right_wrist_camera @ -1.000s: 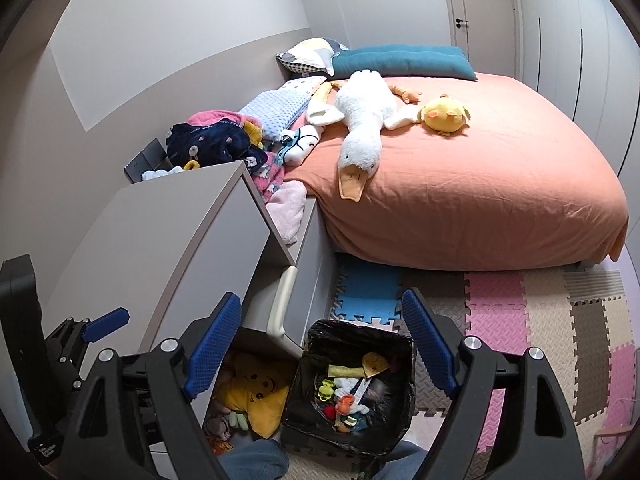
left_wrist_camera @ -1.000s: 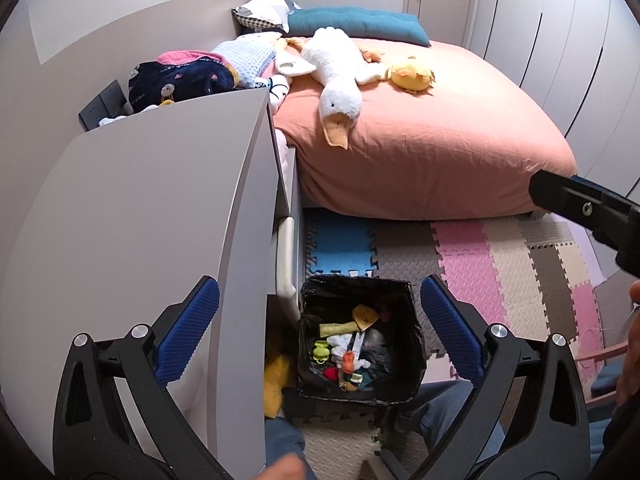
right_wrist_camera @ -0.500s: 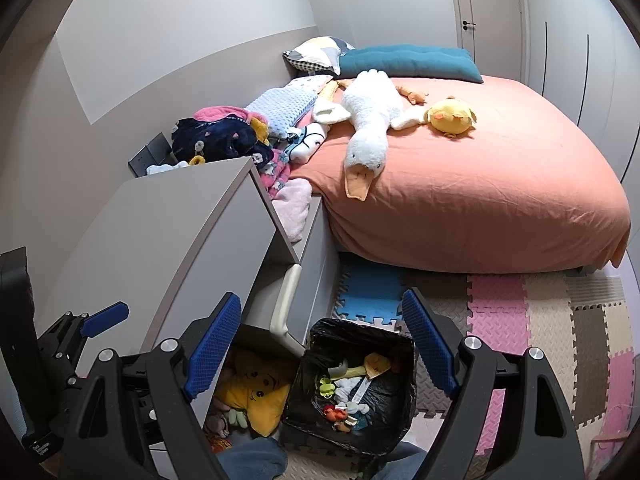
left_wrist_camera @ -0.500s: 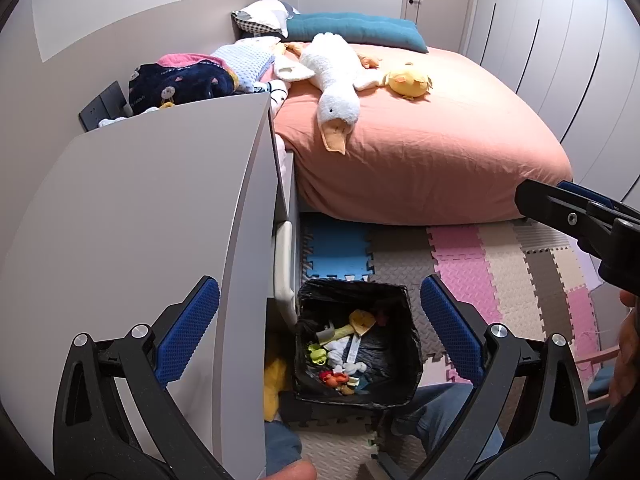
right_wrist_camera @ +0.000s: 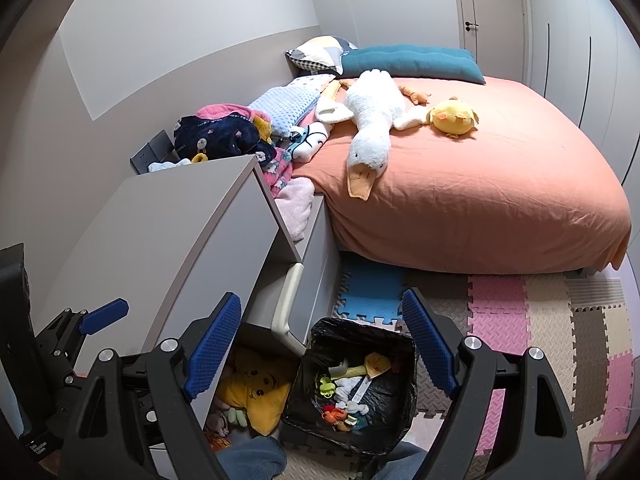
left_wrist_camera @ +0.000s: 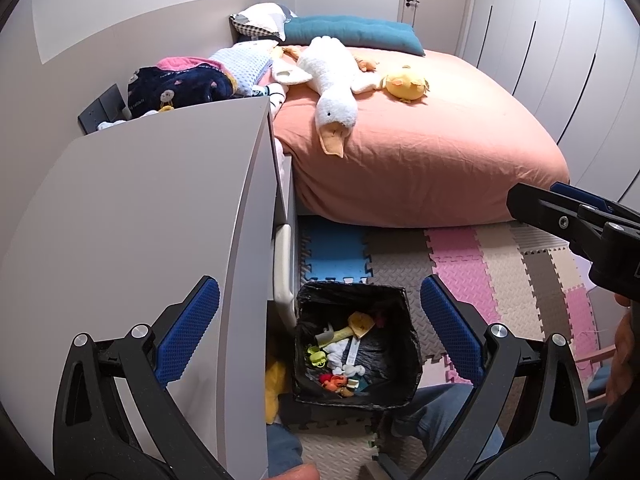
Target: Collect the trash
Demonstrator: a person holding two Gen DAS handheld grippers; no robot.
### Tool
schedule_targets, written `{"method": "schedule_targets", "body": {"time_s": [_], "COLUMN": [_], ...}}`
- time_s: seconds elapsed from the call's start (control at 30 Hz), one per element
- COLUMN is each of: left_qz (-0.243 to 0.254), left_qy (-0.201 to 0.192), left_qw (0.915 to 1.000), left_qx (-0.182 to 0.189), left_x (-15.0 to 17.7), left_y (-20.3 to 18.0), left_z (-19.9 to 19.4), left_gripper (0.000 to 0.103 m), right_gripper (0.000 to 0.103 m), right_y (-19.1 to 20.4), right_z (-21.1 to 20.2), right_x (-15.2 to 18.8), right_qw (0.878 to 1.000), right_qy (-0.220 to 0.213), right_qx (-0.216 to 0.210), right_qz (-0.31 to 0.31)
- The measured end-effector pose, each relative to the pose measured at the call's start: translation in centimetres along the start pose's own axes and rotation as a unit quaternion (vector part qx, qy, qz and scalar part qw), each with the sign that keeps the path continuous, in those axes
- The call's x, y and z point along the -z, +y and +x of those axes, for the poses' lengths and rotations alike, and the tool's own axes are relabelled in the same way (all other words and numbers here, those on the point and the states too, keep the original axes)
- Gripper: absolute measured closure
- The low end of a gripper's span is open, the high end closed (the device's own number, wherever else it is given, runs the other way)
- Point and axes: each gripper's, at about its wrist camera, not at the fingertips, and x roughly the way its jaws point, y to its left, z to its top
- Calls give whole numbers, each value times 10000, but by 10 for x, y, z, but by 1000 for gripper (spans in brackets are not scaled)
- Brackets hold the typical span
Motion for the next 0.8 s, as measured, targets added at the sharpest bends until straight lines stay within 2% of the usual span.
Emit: {"method": "schedule_targets", "body": {"time_s": [0.8], "left_qz": [41], "left_qy": [-8], "left_qw": [10000], "left_qx": [29], "left_x": [-3], "left_y": [2], "left_z": [-3], "left_gripper": [6], "right_gripper": [20], "right_y": [5], "right_z": [0], "right_x": [0], "right_qw": [10000], "right_qy": [10], "right_qx": [-2], "right_qz": [-7]}}
